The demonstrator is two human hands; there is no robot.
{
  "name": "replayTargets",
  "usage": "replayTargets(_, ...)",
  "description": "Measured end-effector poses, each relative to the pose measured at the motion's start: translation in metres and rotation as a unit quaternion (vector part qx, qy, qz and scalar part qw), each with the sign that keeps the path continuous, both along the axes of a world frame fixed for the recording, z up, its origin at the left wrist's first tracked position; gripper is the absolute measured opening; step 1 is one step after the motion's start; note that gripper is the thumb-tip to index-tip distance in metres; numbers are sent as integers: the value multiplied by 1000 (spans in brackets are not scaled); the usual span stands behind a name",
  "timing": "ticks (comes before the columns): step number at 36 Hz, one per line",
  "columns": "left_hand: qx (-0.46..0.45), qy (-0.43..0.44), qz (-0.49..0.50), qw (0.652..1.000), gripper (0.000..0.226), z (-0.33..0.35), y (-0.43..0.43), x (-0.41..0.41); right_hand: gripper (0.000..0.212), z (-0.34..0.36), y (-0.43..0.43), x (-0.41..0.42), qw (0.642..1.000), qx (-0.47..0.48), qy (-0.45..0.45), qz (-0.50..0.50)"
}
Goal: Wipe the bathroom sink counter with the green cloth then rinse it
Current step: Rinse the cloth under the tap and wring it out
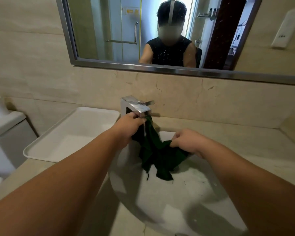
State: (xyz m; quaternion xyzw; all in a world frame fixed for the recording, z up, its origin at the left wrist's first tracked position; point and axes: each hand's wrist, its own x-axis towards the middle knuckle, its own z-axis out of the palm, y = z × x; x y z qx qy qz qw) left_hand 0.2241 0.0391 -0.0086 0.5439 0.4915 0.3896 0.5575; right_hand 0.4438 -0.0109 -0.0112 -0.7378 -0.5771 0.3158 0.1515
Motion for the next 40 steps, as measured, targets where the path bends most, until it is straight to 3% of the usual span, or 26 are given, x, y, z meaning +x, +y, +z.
replayTargets(3, -13, -31, -27, 999, 31, -5, -2, -6, 22, -10, -2, -7, 991, -92, -53, 76)
replayTargets(6, -12, -38, -42, 998, 31, -8, -3, -11, 48, -15, 4, -24, 992, -51, -60, 98)
replayTargets(9, -4, -32, -36, 999, 27, -10, -1, -12, 33, -19, 11, -46, 995, 13, 28, 98)
replayTargets(11, -2, -36, -26, 999, 27, -10, 0, -11, 17, -22, 15, -57, 993, 55, 41, 97)
replayTargets(15, 8, -21, -29, 999, 42, -8, 3, -17, 24, -22, 22, -58, 991, 110, 51, 60)
replayTargets(18, 9, 58, -63, 996, 43, -5, 6, -29, 16, -15, 22, -45, 985, 143, 96, -1)
replayTargets(21, 7, 169, -109, 980, 43, -5, 10, -35, 19, -7, 17, -29, 959, 166, 213, -87)
replayTargets(23, 27, 271, -129, 953, 34, -6, 8, -34, 18, -1, 15, -21, 947, 175, 246, -113)
replayTargets(25, 76, 401, -134, 903, 21, -7, 4, -30, 19, 5, 13, -14, 936, 197, 257, -135)
replayTargets(27, 100, 439, -110, 886, 13, -10, 1, -27, 19, 13, 10, -9, 922, 213, 279, -165)
replayTargets(30, 17, 269, -49, 962, 13, -14, -1, -22, 18, 17, 7, -1, 906, 211, 318, -182)
replayTargets(32, -17, 152, -2, 988, 14, -13, 0, -18, 17, 16, 5, 0, 908, 190, 335, -165)
replayTargets(35, -33, 13, 23, 999, 24, -10, 2, -9, 13, 10, 2, -2, 923, 164, 320, -137)
replayTargets(40, -21, -107, 18, 994, 28, -6, 0, -5, 18, -7, -4, 0, 981, 82, 166, -60)
